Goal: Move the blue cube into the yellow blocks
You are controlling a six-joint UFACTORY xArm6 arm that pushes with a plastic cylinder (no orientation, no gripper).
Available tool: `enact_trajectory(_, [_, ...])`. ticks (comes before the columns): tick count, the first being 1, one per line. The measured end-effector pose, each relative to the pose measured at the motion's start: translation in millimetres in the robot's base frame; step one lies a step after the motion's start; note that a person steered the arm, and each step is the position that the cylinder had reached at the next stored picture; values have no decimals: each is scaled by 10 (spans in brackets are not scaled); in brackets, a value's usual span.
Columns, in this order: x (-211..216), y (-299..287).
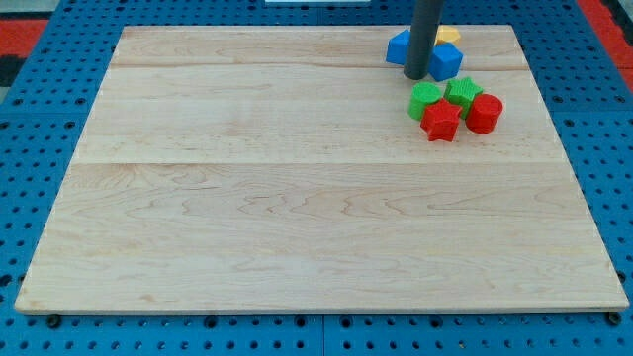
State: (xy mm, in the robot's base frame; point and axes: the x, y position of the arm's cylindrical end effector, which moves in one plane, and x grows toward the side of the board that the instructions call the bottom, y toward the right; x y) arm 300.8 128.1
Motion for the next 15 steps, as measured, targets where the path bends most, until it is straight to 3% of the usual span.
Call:
enact_trajectory(3, [27, 394])
enact_trajectory(6, [-138, 521])
enact_trajectory(9, [-385, 1049])
enact_trajectory(11, [-574, 1053])
enact_trajectory(13, [-94, 702])
enact_trajectory(14, [-78, 710])
enact_trajectory(15, [-391, 924])
